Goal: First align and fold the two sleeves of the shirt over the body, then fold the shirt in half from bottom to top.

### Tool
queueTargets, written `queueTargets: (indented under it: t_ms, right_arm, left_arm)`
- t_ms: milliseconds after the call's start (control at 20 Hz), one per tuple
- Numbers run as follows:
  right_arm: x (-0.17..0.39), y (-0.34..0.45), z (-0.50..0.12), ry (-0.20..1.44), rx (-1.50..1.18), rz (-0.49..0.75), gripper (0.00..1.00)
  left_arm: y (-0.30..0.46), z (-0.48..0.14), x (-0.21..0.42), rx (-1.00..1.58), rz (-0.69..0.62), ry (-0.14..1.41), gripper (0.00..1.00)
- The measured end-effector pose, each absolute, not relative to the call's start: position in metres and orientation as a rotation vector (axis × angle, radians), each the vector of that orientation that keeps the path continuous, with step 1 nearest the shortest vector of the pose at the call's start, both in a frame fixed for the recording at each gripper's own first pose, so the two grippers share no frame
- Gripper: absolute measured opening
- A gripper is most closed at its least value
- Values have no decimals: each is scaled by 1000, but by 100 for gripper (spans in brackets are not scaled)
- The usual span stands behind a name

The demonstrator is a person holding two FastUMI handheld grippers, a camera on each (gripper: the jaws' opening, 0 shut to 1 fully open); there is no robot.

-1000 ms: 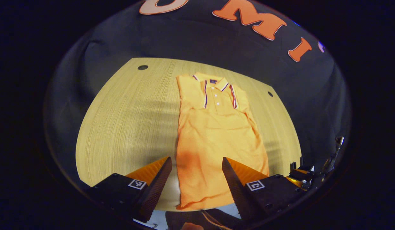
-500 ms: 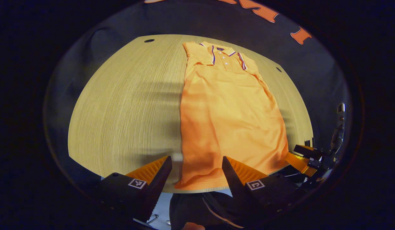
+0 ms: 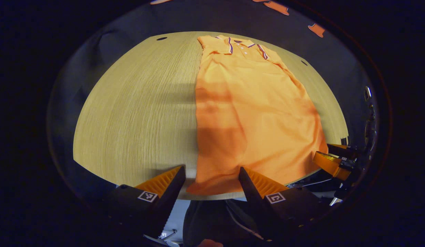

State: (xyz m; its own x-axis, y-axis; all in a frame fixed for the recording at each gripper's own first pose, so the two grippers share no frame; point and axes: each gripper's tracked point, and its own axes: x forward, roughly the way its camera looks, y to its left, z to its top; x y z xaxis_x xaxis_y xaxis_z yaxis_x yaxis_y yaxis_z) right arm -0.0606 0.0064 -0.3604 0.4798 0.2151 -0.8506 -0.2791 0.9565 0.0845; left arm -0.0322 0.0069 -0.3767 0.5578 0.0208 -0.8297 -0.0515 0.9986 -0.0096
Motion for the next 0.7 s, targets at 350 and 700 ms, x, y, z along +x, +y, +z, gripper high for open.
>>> queueTargets:
  t_ms: [350, 700]
  right_arm:
    - [-57, -1, -364, 960, -140, 310, 70]
    - [-49, 13, -362, 1005, -27, 294, 15]
  left_arm:
    - [6, -377, -20, 47, 55, 880, 98]
    - [-12, -375, -10, 43, -12, 877, 9]
